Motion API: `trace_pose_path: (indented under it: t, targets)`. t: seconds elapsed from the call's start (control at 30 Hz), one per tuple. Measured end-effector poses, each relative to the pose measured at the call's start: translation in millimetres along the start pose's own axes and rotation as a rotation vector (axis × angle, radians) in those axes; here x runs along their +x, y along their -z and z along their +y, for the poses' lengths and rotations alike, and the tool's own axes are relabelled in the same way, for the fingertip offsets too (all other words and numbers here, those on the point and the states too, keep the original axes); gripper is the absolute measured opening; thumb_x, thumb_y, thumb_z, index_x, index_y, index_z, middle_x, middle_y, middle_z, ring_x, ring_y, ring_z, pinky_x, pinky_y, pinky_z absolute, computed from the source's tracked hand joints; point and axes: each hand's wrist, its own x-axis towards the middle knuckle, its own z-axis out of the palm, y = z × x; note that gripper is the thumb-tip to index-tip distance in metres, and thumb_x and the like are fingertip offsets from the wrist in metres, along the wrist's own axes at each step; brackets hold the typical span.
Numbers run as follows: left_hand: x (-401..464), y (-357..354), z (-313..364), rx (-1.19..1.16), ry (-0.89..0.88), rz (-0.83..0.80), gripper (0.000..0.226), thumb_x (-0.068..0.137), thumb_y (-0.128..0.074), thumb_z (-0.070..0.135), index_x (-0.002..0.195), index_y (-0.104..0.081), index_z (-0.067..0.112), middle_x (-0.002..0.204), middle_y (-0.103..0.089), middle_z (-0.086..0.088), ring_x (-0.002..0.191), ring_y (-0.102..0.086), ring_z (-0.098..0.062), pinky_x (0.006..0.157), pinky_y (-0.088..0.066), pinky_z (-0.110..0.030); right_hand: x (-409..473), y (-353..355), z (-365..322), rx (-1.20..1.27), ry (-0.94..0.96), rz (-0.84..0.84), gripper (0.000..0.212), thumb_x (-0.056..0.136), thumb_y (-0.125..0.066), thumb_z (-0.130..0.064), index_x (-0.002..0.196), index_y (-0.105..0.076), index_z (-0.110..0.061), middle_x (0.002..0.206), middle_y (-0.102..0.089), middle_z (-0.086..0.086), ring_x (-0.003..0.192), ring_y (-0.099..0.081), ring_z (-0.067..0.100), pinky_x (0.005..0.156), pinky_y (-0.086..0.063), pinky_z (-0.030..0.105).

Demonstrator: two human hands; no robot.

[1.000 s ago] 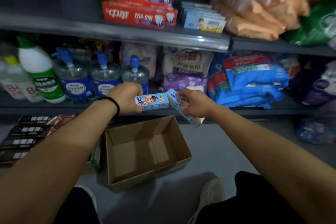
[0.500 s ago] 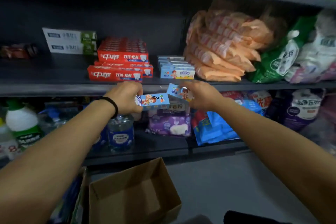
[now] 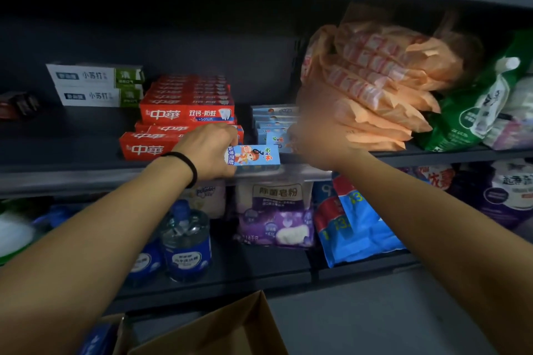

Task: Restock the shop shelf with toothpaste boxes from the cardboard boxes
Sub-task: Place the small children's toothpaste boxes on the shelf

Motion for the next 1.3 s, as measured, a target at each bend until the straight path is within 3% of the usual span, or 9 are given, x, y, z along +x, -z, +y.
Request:
trace_pose_path:
  t: [0.1, 0.33, 0.5, 0.7, 0.83, 1.3]
  targets:
    - [6.2, -3.6, -5.9, -0.003, -0.017, 0.011, 0.036, 0.07, -0.073, 0.029, 0.101, -0.058, 0.017, 0.106, -0.06, 0.0, 0.092, -0.057, -0.022, 0.071, -0.048, -0.034, 11.5, -4.0, -2.4, -0.011, 0.023, 0.011, 0.047, 0.078, -0.063, -0.008, 0.123, -0.051, -0.013, 0.12, -0.052, 0.009, 0.112, -0.05, 0.03, 0.073, -0.041, 0.033]
    - [7.1, -8.5, -15.7, -0.019, -0.028, 0.026, 0.044, 0.071, -0.073, 0.027, 0.112, -0.059, 0.016, 0.114, -0.06, -0.001, 0.101, -0.056, -0.022, 0.071, -0.038, -0.026, 25.2, -5.7, -14.8, -0.086, 0.107, -0.005, 0.046, 0.08, -0.066, -0.009, 0.122, -0.048, -0.01, 0.121, -0.051, 0.011, 0.112, -0.05, 0.03, 0.075, -0.039, 0.037]
    - [6.2, -9.3, -17.4, -0.023, -0.03, 0.022, 0.046, 0.072, -0.074, 0.028, 0.114, -0.059, 0.016, 0.115, -0.059, -0.001, 0.102, -0.055, -0.021, 0.074, -0.038, -0.026, 26.4, -5.0, -9.0, -0.078, 0.089, -0.018, 0.039, 0.082, -0.066, -0.012, 0.118, -0.051, -0.009, 0.121, -0.051, 0.01, 0.113, -0.05, 0.029, 0.068, -0.028, 0.031]
    - [8.7, -16.4, -16.2, -0.03, -0.032, 0.027, 0.039, 0.07, -0.074, 0.029, 0.103, -0.059, 0.016, 0.108, -0.06, 0.0, 0.096, -0.055, -0.02, 0.073, -0.043, -0.028, 28.9, -9.5, 0.9, 0.026, 0.035, -0.033, 0.03, 0.081, -0.066, -0.015, 0.107, -0.055, -0.01, 0.113, -0.053, 0.007, 0.105, -0.053, 0.029, 0.072, -0.045, 0.039]
    - [12.5, -19.5, -14.2, -0.03, -0.022, 0.021, 0.038, 0.068, -0.074, 0.03, 0.1, -0.059, 0.016, 0.106, -0.06, 0.001, 0.094, -0.055, -0.021, 0.078, -0.05, -0.038, 34.2, -13.3, 3.9, 0.022, 0.024, -0.02, 0.029, 0.081, -0.066, -0.016, 0.108, -0.054, -0.011, 0.115, -0.053, 0.006, 0.105, -0.053, 0.028, 0.071, -0.042, 0.036]
    - [18.7, -14.5, -4.7, -0.038, -0.007, 0.003, 0.037, 0.069, -0.073, 0.029, 0.101, -0.06, 0.015, 0.103, -0.06, 0.0, 0.091, -0.056, -0.021, 0.077, -0.051, -0.041, 29.4, -5.4, 12.7, 0.021, 0.116, 0.007, 0.037, 0.083, -0.068, -0.017, 0.117, -0.054, -0.013, 0.119, -0.052, 0.005, 0.109, -0.052, 0.025, 0.07, -0.037, 0.03]
